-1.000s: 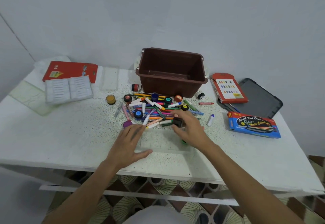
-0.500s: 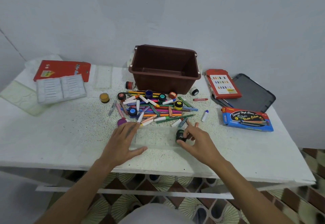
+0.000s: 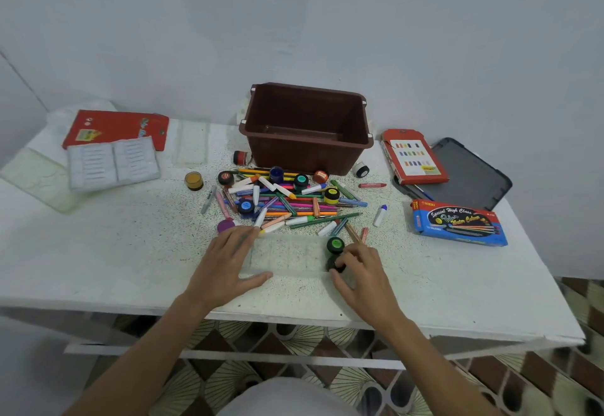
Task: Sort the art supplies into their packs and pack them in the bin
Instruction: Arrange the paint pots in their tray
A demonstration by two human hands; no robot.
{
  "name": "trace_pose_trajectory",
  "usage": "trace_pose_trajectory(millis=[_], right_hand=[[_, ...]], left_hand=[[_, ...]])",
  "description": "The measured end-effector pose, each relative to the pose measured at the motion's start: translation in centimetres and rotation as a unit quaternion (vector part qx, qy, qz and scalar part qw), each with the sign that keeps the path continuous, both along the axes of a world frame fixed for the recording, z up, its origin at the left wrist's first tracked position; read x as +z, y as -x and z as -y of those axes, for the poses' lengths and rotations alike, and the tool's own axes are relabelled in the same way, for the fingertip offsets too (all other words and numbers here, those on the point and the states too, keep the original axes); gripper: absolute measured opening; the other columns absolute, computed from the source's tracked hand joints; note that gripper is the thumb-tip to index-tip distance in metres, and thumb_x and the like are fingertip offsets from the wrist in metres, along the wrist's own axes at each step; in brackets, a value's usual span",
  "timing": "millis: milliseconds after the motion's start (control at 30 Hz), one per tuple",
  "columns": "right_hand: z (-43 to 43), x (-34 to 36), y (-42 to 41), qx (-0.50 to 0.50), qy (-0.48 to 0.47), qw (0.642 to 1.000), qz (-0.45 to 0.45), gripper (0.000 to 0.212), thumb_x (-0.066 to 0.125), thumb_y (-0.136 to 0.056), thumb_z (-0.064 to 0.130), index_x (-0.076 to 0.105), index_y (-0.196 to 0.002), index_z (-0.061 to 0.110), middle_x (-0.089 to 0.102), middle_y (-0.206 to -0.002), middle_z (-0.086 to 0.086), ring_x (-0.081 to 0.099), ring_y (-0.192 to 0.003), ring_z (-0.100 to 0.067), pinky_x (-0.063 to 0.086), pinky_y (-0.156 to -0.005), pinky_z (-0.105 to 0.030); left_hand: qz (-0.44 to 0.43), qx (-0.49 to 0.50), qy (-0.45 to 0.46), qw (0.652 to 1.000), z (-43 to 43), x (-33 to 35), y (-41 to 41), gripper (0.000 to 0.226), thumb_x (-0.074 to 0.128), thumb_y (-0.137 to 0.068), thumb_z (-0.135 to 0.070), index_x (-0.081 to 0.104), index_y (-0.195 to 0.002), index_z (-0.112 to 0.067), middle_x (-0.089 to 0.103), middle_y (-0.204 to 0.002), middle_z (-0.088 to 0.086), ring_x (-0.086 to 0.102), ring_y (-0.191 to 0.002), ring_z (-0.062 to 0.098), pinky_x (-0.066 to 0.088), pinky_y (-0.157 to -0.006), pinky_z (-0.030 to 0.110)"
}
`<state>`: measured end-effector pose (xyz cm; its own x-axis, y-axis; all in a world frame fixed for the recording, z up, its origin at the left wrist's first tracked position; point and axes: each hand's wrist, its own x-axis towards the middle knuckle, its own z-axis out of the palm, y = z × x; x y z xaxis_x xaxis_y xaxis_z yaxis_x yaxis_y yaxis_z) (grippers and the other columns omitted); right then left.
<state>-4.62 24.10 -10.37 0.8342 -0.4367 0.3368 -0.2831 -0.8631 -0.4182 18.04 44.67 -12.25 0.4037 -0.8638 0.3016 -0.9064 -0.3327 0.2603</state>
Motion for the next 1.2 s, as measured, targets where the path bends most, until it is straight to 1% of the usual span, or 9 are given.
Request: trace_pose_trajectory(millis=[167, 300, 467, 600, 667, 733, 900, 1100, 1200], right_hand=[[0.3, -0.1, 0.5, -0.005, -0.015, 1.0, -0.02, 0.039, 0.06, -0.086, 0.045, 0.059, -0.114, 0.017, 0.048, -0.13, -0.003, 0.041, -0.118, -0.019, 0.035, -0.095, -0.024], [0.9, -0.3, 0.3, 0.004, -0.034, 0.999, -0.031, 0.055, 0.06, -0.086, 0.051, 0.045, -0.132, 0.026, 0.042, -0.143, 0.002, 0.036, -0.13, -0.019, 0.034, -0.106, -0.032], [1.4, 0.0, 0.0, 0.011, -0.017, 0.999, -0.042, 0.066, 0.059, -0.085, 0.055, 0.04, -0.141, 0.027, 0.04, -0.149, 0.003, 0.03, -0.133, -0.016, 0.03, -0.109, -0.034], [1.5, -0.3, -0.1, 0.013, 0.006, 0.999, -0.038, 0.067, 0.059, -0.084, 0.055, 0.043, -0.14, 0.022, 0.047, -0.144, 0.004, 0.037, -0.122, -0.014, 0.038, -0.102, -0.033], [1.4, -0.8, -0.1, 0.012, 0.005, 0.999, -0.042, 0.067, 0.058, -0.085, 0.055, 0.042, -0.142, 0.023, 0.045, -0.145, 0.007, 0.039, -0.123, -0.016, 0.037, -0.102, -0.032], [1.3, -1.3, -0.1, 0.007, 0.003, 0.999, -0.045, 0.068, 0.059, -0.086, 0.055, 0.04, -0.144, 0.025, 0.043, -0.147, 0.008, 0.04, -0.125, -0.017, 0.035, -0.104, -0.032], [1.1, -2.2, 0.0, 0.002, 0.017, 0.999, -0.051, 0.073, 0.057, -0.086, 0.056, 0.039, -0.148, 0.021, 0.042, -0.15, 0.007, 0.044, -0.128, -0.024, 0.034, -0.108, -0.037], [1.1, -2.2, 0.0, -0.006, 0.028, 0.998, -0.055, 0.073, 0.055, -0.086, 0.057, 0.041, -0.146, 0.017, 0.043, -0.149, 0.005, 0.043, -0.126, -0.025, 0.036, -0.106, -0.038], [1.0, -2.1, 0.0, -0.011, 0.026, 0.998, -0.053, 0.073, 0.056, -0.085, 0.056, 0.042, -0.145, 0.017, 0.044, -0.148, 0.005, 0.042, -0.125, -0.025, 0.037, -0.105, -0.037]], left_hand=[[-0.001, 0.003, -0.005, 1.0, 0.0, -0.1, -0.1, 0.089, 0.045, -0.083, -0.077, 0.04, -0.145, -0.013, 0.044, -0.142, 0.003, 0.039, -0.131, 0.021, 0.039, -0.106, 0.039], [0.005, 0.0, 0.0, 1.0, 0.0, -0.1, -0.1, 0.088, 0.046, -0.082, -0.076, 0.042, -0.145, -0.014, 0.045, -0.144, 0.002, 0.038, -0.133, 0.022, 0.037, -0.106, 0.039], [-0.002, 0.022, 0.077, 0.997, 0.0, -0.1, -0.3, 0.067, 0.041, -0.093, -0.062, 0.051, -0.136, -0.012, 0.049, -0.137, 0.005, 0.042, -0.128, 0.024, 0.037, -0.105, 0.037], [-0.038, 0.141, 0.151, 0.978, 0.0, 0.3, -0.9, 0.048, 0.046, -0.096, -0.043, 0.057, -0.127, -0.007, 0.054, -0.129, 0.01, 0.049, -0.119, 0.026, 0.04, -0.098, 0.034], [-0.104, 0.232, 0.14, 0.957, 0.0, 0.8, -1.4, 0.05, 0.045, -0.094, -0.045, 0.057, -0.128, -0.01, 0.055, -0.129, 0.01, 0.051, -0.116, 0.026, 0.041, -0.095, 0.039], [-0.168, 0.275, 0.115, 0.94, 0.0, 1.2, -2.1, 0.052, 0.047, -0.092, -0.047, 0.057, -0.131, -0.014, 0.058, -0.125, 0.009, 0.056, -0.109, 0.024, 0.043, -0.091, 0.045], [-0.237, 0.223, 0.105, 0.94, -0.3, 2.1, -3.1, 0.038, 0.062, -0.093, -0.036, 0.06, -0.129, -0.022, 0.064, -0.107, 0.0, 0.062, -0.092, 0.016, 0.052, -0.083, 0.037], [-0.307, 0.157, 0.09, 0.934, -0.4, 2.8, -3.6, 0.037, 0.065, -0.089, -0.008, 0.065, -0.125, -0.019, 0.066, -0.121, 0.004, 0.06, -0.108, 0.018, 0.044, -0.095, 0.03], [-0.32, 0.143, 0.082, 0.933, -0.7, 3.0, -3.7, 0.043, 0.067, -0.085, -0.003, 0.064, -0.124, -0.02, 0.064, -0.122, 0.002, 0.058, -0.113, 0.018, 0.044, -0.1, 0.033]])
